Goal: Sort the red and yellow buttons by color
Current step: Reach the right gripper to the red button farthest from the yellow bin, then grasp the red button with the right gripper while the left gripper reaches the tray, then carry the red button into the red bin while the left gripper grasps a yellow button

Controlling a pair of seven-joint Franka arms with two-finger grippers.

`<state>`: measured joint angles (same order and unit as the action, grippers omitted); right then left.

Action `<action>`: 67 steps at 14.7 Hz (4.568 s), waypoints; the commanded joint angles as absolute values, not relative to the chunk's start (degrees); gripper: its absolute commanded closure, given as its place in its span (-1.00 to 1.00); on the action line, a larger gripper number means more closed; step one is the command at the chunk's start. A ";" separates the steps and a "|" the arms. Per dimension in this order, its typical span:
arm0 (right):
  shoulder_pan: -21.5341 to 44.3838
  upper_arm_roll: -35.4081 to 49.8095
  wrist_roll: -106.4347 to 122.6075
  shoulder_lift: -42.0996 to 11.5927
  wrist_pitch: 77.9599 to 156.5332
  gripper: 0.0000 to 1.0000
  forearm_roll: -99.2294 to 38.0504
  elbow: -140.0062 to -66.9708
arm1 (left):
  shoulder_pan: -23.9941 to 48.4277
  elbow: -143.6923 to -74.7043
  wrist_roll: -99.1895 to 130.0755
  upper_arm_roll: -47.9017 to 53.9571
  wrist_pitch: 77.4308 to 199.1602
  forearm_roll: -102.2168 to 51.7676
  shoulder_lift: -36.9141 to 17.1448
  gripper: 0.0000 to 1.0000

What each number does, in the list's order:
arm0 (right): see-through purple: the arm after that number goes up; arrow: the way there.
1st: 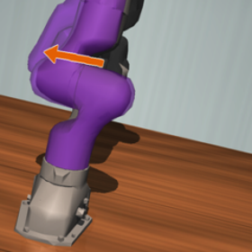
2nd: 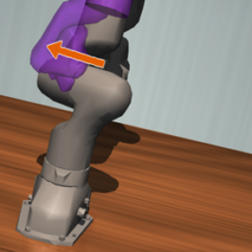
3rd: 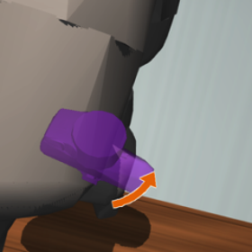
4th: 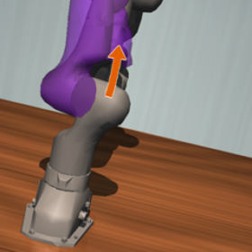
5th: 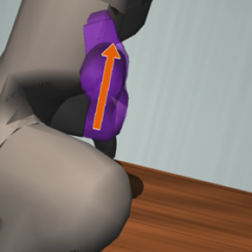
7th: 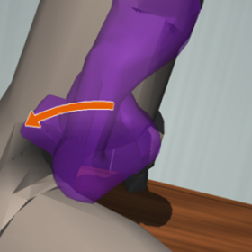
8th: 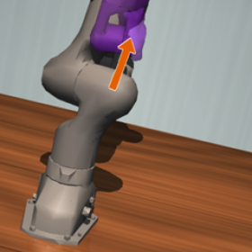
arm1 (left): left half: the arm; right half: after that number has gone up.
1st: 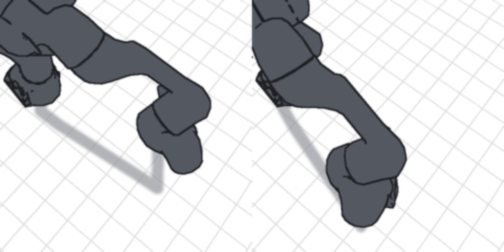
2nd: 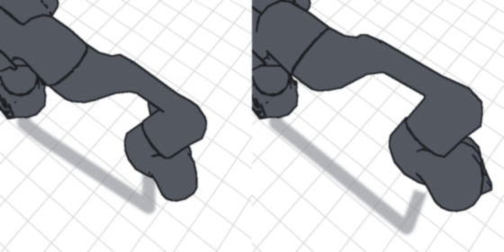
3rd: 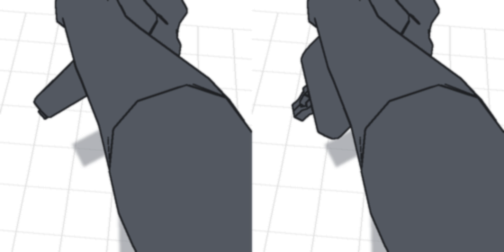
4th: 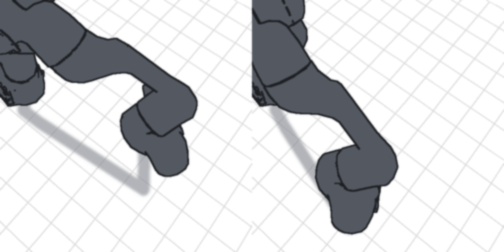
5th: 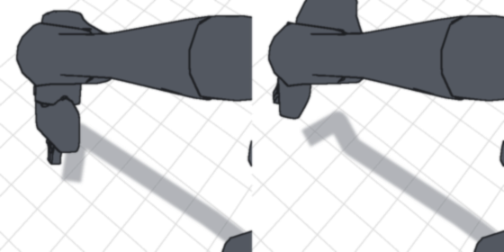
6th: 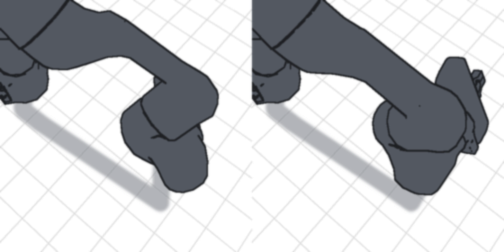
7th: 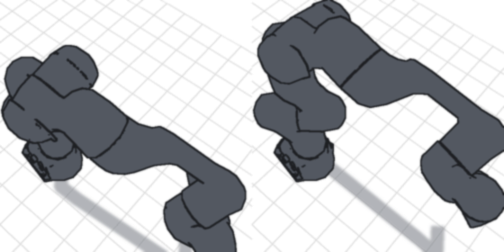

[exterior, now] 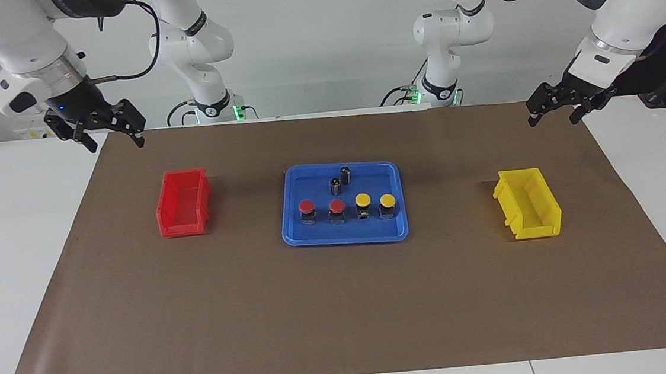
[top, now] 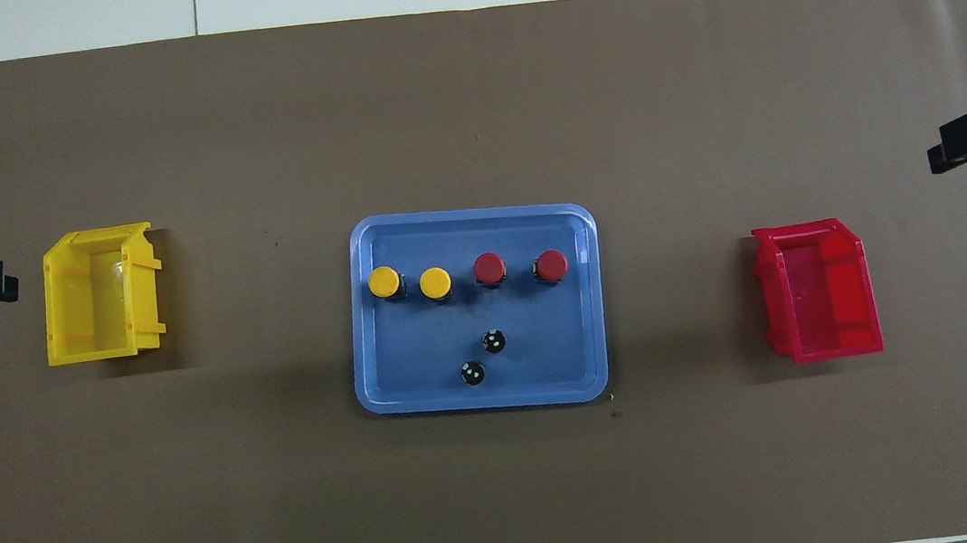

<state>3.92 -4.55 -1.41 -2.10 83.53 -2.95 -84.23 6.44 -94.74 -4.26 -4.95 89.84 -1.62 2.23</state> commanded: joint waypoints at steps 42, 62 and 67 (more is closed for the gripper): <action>29.63 -3.34 -26.37 -13.81 123.40 0.74 -3.60 -108.02 | 28.46 -107.14 22.04 -3.52 110.72 -1.85 -0.16 -1.00; -0.97 -3.96 13.62 11.34 120.84 0.75 -3.78 -135.61 | 37.53 -112.41 31.28 -3.25 127.26 -2.28 -12.66 0.49; -0.36 -3.96 13.10 9.67 125.42 0.75 -3.78 -138.60 | 37.00 -109.26 32.25 -3.34 122.90 -3.78 -12.57 0.97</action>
